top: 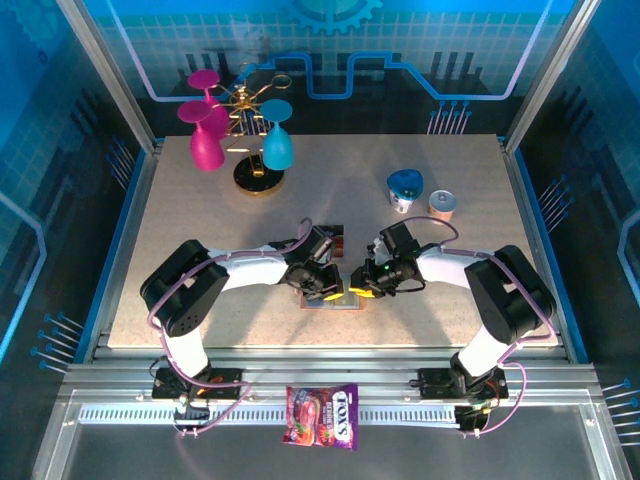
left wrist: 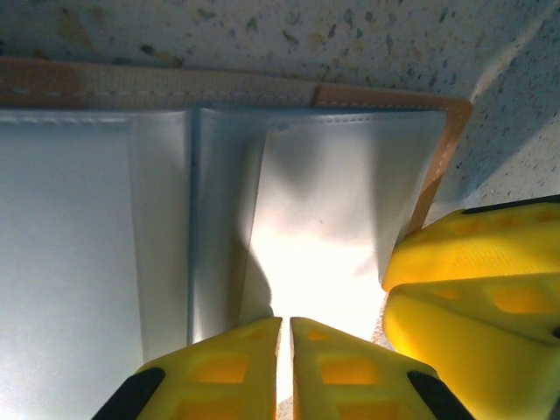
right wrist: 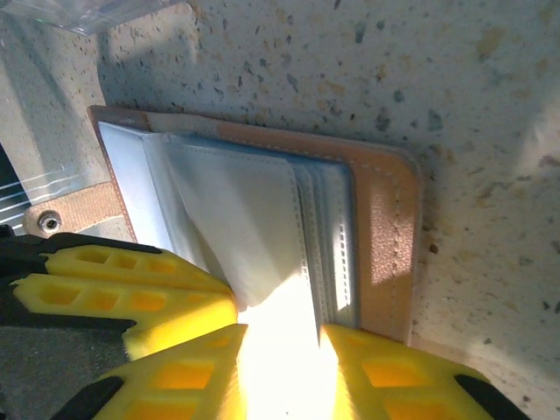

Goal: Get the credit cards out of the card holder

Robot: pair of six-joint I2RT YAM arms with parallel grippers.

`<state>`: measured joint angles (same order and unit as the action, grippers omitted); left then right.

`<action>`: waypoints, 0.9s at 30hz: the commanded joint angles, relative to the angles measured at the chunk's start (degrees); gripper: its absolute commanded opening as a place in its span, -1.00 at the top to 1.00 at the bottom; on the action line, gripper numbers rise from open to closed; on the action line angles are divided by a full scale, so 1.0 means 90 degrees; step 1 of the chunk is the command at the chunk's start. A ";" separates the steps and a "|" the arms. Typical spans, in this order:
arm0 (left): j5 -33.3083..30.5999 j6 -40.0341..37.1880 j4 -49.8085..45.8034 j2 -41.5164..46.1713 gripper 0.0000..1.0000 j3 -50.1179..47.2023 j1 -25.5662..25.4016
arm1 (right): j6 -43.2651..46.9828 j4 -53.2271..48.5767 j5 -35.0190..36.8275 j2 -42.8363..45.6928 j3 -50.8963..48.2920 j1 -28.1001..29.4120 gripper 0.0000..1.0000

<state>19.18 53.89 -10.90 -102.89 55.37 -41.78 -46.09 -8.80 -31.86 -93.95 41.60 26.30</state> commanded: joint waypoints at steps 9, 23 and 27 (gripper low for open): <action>-0.0706 -0.0395 -0.0970 0.0309 0.75 0.0039 0.0094 | -0.0007 -0.0018 0.0068 -0.0197 0.0011 0.0105 0.31; -0.0646 -0.0314 -0.0721 0.0416 0.75 -0.0289 0.0270 | 0.0026 -0.0170 0.0044 -0.0145 0.0171 0.0105 0.32; -0.0519 -0.0227 -0.0517 0.0441 0.76 -0.0427 0.0350 | -0.0012 -0.0219 0.0038 0.0017 0.0247 0.0122 0.35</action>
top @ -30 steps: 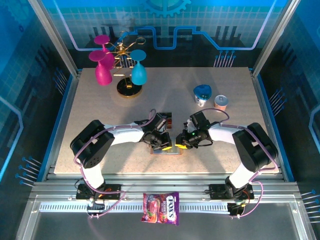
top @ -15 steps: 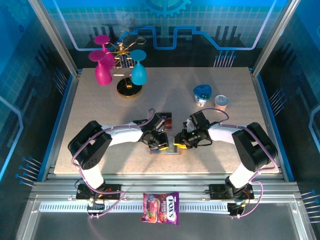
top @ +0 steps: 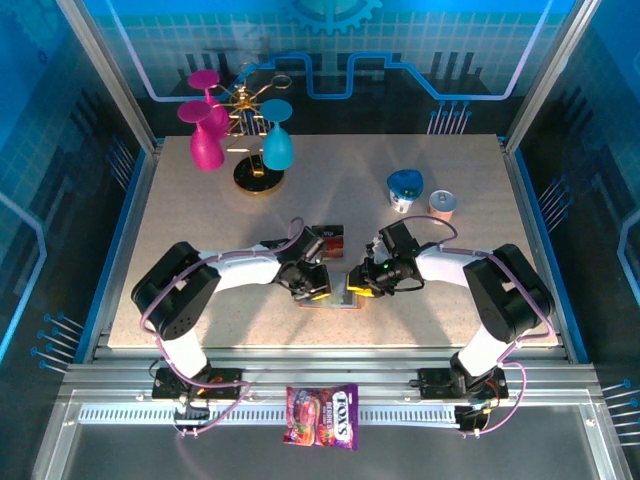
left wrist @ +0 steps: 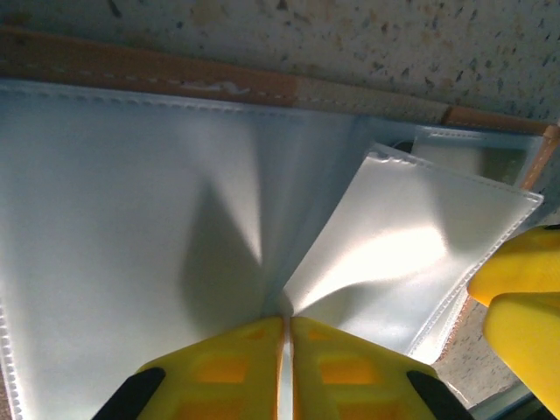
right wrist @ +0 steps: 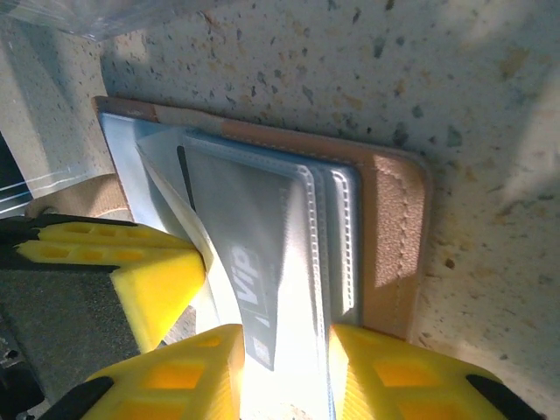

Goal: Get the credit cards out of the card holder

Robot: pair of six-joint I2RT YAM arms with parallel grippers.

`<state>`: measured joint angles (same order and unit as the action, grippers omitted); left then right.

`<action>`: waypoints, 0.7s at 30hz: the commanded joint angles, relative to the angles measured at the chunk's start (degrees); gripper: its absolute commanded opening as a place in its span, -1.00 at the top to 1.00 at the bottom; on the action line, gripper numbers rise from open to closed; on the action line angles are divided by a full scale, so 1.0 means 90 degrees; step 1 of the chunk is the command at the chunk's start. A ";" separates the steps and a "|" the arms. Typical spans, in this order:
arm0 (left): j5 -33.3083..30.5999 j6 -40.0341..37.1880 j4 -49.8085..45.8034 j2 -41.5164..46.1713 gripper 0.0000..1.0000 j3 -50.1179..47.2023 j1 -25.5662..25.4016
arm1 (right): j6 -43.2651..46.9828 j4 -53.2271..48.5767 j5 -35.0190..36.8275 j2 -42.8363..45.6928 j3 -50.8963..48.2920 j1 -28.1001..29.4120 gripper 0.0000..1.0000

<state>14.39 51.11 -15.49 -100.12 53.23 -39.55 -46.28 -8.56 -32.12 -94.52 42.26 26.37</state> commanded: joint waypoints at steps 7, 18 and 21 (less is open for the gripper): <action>0.0283 0.0293 0.0460 0.0129 0.76 -0.0479 0.0211 | -0.0037 -0.0301 0.0030 0.0215 0.0326 0.0219 0.40; 0.0470 0.0401 0.0785 0.0115 0.76 -0.0661 0.0273 | 0.0153 -0.1050 0.0645 0.0326 0.0638 0.0382 0.33; 0.0481 0.0397 0.0817 0.0103 0.76 -0.0660 0.0276 | 0.0420 -0.1665 0.1252 0.0508 0.0861 0.0439 0.32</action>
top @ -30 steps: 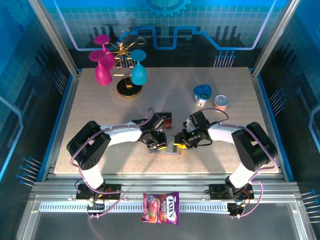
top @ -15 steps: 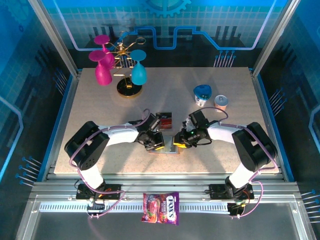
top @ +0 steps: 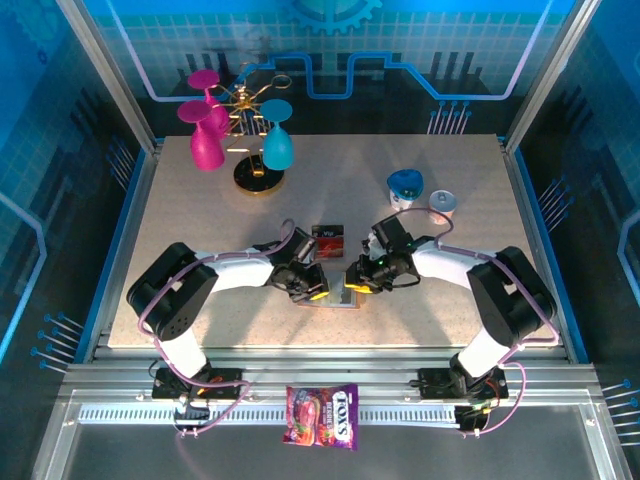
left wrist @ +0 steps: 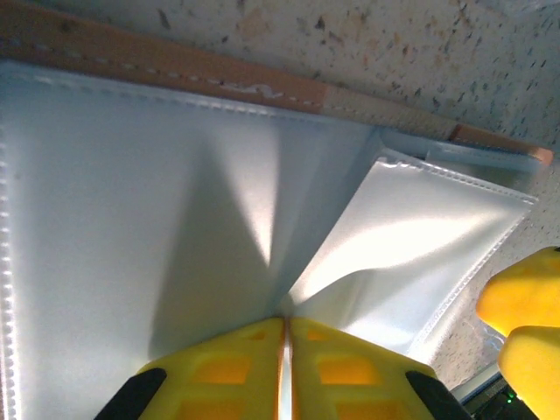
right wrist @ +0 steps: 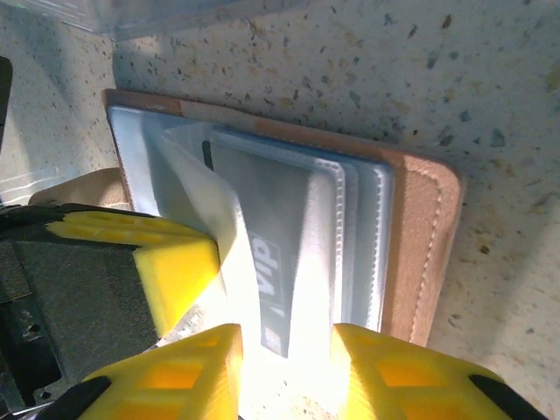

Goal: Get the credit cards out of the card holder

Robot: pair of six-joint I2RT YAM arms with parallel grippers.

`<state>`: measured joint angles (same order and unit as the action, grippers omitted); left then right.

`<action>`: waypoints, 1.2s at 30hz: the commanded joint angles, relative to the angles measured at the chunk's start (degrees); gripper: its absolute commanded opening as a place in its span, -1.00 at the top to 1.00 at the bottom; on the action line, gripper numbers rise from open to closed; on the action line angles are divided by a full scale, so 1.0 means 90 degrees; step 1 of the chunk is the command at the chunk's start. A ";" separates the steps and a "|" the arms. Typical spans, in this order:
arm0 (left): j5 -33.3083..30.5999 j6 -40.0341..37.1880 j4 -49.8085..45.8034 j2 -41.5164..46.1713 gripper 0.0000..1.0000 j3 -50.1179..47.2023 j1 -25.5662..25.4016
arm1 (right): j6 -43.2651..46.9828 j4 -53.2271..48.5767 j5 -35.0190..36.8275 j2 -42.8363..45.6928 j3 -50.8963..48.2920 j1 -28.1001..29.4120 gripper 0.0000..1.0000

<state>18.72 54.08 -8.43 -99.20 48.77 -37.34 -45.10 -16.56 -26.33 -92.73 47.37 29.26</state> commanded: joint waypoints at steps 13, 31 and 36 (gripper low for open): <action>0.0039 0.0085 0.0112 -0.0008 0.77 -0.0187 0.0039 | -0.0108 0.0198 -0.0346 -0.0261 0.0281 0.0263 0.35; 0.0075 0.0170 0.0529 0.0691 0.65 -0.0273 0.0044 | -0.0415 0.0843 -0.0715 -0.0600 0.0195 0.0285 0.37; -0.0287 0.0039 0.0170 0.1461 0.54 -0.0206 0.0085 | -0.0467 0.0863 -0.0720 -0.0553 0.0244 0.0311 0.37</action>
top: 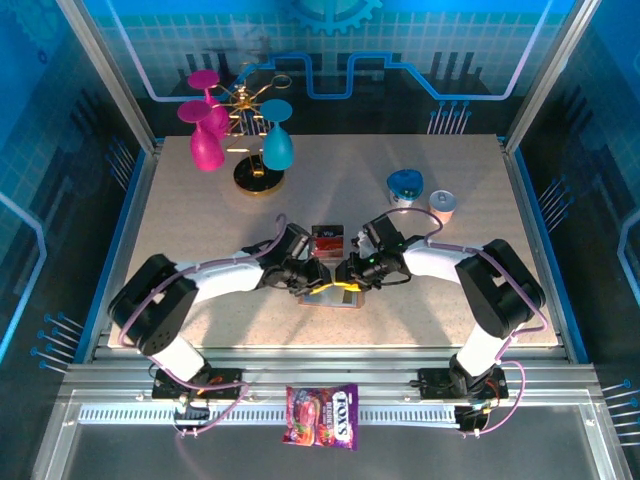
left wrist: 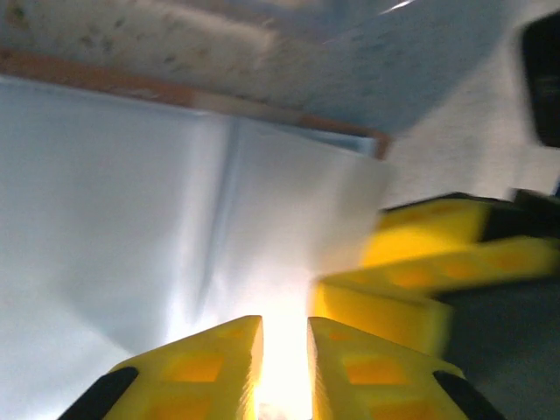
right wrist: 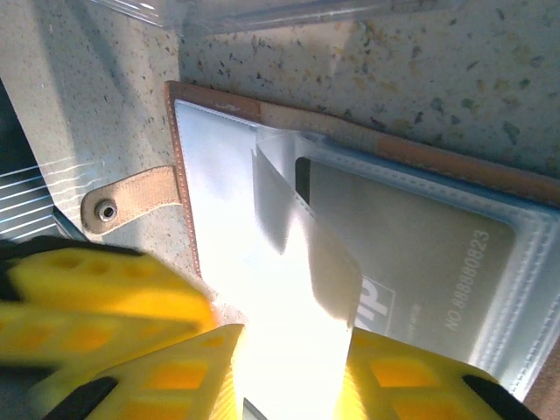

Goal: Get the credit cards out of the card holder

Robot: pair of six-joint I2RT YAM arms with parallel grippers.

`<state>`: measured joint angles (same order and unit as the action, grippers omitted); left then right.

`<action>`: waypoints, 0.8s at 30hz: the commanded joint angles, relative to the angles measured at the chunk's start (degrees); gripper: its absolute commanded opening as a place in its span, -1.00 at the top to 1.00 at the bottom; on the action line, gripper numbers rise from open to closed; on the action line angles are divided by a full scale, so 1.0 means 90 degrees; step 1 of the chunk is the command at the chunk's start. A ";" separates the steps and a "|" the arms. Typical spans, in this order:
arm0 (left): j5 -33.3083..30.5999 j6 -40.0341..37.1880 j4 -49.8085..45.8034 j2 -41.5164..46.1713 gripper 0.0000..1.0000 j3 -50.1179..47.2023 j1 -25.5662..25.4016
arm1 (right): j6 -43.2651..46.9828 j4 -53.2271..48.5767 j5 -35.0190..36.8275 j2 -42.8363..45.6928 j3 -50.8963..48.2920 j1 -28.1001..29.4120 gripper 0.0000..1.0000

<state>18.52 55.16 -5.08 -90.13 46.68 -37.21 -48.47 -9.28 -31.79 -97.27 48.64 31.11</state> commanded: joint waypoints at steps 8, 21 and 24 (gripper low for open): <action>-0.0872 -0.0564 -0.0728 0.1603 0.42 -0.0193 0.0429 | -0.0171 0.0002 -0.0087 -0.0135 0.0541 0.0267 0.34; -0.1024 -0.0972 -0.1134 0.2862 0.21 -0.0666 0.1196 | -0.0278 -0.0112 -0.0034 -0.0766 0.1417 0.0845 0.08; -0.0942 -0.0973 -0.1125 0.2869 0.18 -0.0707 0.1249 | -0.0290 -0.0110 -0.0032 -0.0981 0.1564 0.0964 0.04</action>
<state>10.07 47.86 -13.76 -65.21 41.15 -26.74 -50.46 -9.47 -31.77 -104.20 60.73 38.52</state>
